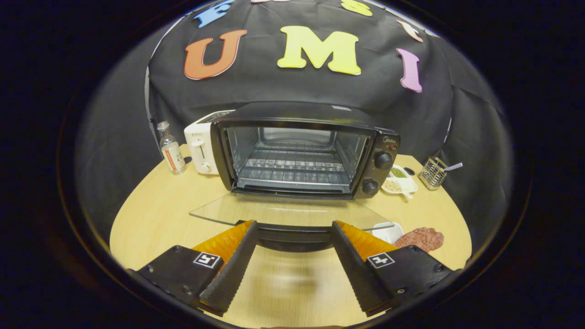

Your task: Open the toaster oven, put the food inside, and close the toaster oven door.

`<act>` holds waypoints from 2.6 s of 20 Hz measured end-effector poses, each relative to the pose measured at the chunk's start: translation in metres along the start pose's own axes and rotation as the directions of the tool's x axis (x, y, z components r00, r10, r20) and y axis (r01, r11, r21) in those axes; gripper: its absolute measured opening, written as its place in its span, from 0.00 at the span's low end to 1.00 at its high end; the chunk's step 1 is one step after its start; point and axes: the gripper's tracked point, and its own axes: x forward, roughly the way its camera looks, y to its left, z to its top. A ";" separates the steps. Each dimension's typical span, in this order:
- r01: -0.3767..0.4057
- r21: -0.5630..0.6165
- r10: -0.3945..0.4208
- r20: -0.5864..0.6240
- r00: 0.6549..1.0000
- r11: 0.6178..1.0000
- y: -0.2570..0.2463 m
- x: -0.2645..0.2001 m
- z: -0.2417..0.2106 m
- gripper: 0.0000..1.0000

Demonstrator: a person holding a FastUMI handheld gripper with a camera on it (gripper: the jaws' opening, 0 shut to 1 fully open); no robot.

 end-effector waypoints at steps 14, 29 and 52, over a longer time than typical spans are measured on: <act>-0.096 0.012 0.096 -0.169 0.981 0.995 -0.004 0.021 -0.056 1.00; -0.098 0.077 0.100 -0.029 0.995 0.992 -0.208 -0.059 0.024 0.99; -0.377 0.525 0.541 -0.202 0.816 0.764 -0.243 -0.011 -0.052 0.17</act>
